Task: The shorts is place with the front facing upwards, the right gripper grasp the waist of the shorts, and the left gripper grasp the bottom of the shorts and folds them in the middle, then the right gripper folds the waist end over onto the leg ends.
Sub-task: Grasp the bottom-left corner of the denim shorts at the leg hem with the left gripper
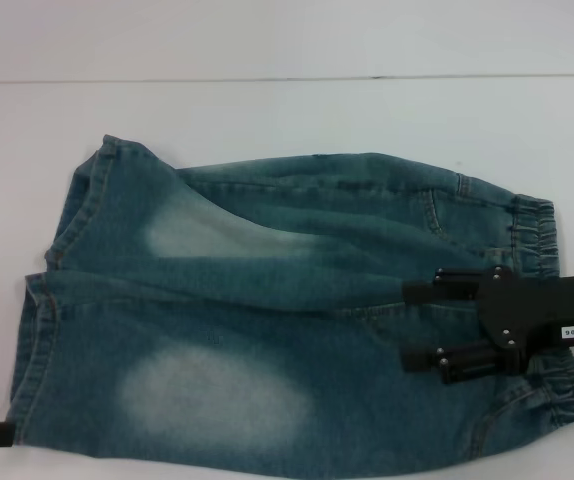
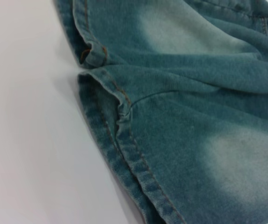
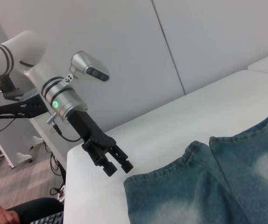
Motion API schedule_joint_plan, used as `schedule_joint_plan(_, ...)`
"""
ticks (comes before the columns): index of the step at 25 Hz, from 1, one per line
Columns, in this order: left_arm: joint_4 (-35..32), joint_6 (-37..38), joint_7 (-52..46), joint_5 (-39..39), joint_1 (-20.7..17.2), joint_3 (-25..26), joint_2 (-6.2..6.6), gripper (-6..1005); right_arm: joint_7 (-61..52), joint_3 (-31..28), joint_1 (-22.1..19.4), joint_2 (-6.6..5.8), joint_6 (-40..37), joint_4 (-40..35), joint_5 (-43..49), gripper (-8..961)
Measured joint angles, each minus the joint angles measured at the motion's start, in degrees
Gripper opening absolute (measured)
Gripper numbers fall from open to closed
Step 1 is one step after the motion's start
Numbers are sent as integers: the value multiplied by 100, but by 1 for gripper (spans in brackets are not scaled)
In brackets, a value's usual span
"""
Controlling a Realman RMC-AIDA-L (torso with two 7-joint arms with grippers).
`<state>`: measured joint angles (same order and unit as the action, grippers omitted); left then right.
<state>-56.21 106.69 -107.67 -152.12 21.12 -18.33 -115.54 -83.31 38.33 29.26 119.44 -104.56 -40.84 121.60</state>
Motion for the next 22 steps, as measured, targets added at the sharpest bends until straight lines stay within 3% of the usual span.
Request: schedule_joint_plan(22, 213, -200, -31, -50, 113, -143, -75, 853, 77, 16, 28, 0, 69, 82, -5, 941)
